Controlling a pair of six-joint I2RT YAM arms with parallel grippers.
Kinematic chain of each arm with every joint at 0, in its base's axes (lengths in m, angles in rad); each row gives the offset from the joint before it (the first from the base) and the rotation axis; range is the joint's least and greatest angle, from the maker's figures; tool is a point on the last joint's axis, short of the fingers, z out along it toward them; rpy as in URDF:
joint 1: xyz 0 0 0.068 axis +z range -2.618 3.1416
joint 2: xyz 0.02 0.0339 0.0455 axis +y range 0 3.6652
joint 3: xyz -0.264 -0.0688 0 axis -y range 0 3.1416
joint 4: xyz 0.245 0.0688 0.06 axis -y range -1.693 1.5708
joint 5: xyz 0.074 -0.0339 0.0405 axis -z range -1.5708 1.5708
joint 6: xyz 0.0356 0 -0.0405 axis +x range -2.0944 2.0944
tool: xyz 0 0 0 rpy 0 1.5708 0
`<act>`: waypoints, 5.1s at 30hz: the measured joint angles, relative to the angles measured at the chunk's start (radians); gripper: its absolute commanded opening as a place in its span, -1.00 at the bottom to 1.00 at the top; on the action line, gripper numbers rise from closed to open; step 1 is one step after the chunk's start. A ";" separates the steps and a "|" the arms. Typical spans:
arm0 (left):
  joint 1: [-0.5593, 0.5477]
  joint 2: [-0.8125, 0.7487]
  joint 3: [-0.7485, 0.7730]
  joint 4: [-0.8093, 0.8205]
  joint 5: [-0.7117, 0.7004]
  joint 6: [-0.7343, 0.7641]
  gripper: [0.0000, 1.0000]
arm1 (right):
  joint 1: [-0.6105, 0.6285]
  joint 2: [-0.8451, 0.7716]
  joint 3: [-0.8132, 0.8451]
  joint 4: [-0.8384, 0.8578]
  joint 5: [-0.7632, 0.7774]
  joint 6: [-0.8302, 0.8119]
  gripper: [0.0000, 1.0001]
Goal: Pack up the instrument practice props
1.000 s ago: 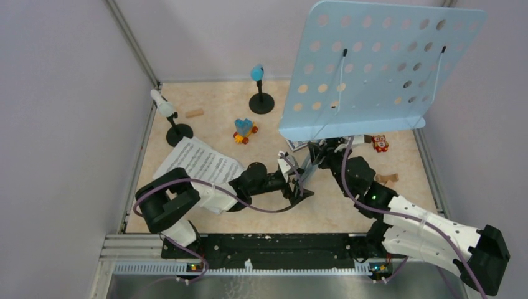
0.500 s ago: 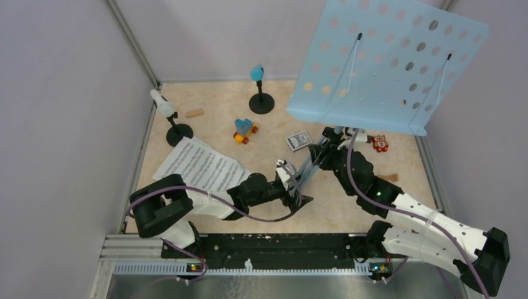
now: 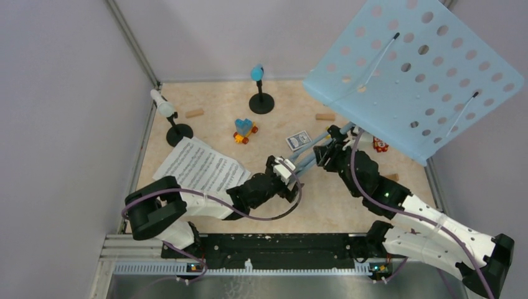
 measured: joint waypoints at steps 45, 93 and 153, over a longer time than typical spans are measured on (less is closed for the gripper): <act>-0.020 -0.007 -0.014 -0.037 0.114 0.053 0.97 | 0.008 0.001 -0.077 0.236 0.213 -0.246 -1.00; 0.571 -0.798 0.151 -1.182 0.124 -0.453 0.98 | -0.327 0.723 0.108 0.656 -0.754 -0.265 0.11; 0.571 -0.968 0.166 -1.283 0.017 -0.303 0.97 | -0.344 1.611 1.040 0.877 -0.848 -0.631 -1.00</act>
